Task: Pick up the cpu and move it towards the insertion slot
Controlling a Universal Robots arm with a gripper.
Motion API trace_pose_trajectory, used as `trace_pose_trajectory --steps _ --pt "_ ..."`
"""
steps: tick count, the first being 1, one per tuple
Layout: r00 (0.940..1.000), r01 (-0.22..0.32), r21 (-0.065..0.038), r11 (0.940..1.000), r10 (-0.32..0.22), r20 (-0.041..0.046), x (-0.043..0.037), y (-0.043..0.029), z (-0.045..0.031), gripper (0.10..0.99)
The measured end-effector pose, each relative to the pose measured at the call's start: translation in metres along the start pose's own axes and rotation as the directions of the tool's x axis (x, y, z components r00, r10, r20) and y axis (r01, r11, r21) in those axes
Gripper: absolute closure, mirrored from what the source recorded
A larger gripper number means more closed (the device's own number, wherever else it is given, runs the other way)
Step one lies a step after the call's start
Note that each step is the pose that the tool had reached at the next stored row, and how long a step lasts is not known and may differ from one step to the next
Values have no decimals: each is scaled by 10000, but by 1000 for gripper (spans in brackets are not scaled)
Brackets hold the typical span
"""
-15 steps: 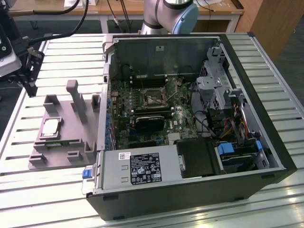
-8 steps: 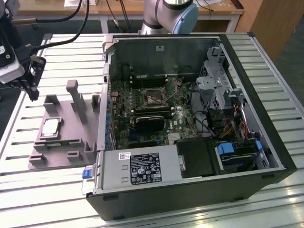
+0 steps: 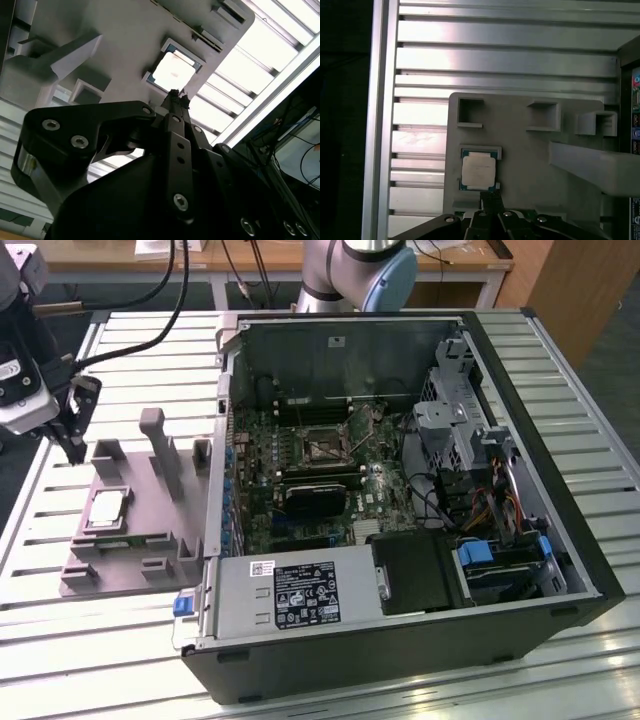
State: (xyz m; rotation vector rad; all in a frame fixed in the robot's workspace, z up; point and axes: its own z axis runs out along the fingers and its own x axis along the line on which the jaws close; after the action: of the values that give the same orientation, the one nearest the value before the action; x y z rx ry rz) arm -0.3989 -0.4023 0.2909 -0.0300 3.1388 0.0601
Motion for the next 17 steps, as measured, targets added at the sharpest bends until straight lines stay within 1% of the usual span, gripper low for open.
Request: trace_pose_trajectory --steps 17 --pt "10000 3 1 10000 -3 69 73 -13 310 984"
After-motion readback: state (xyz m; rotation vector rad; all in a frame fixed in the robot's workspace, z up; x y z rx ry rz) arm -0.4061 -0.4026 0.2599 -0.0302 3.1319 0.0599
